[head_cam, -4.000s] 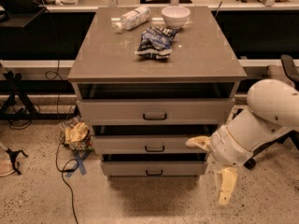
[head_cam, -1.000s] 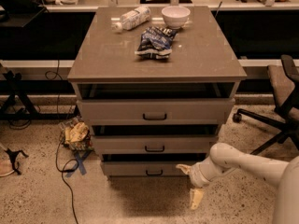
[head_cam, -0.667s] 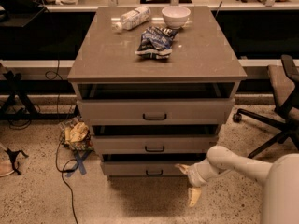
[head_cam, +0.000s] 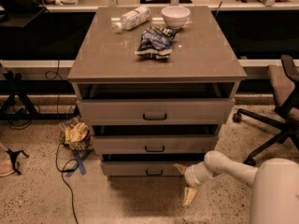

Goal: Open bottom drawer

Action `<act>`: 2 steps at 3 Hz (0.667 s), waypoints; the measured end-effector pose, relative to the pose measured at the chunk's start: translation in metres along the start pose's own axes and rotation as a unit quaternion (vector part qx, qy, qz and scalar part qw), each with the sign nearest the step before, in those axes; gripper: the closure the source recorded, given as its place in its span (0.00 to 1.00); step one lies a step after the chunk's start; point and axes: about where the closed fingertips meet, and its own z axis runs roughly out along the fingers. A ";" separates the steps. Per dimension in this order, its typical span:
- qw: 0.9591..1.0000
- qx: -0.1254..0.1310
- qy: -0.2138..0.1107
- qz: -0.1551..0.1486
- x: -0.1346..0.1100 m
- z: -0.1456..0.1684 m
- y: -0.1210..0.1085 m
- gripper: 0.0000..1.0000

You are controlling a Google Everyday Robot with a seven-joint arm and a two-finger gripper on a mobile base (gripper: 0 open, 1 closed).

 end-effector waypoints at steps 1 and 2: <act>1.000 0.012 -0.006 0.003 0.006 0.013 -0.004 0.00; 0.999 0.044 0.012 0.005 0.023 0.024 -0.017 0.00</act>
Offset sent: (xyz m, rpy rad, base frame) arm 0.0599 -0.0176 -0.0475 -0.0535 -0.1877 -0.1553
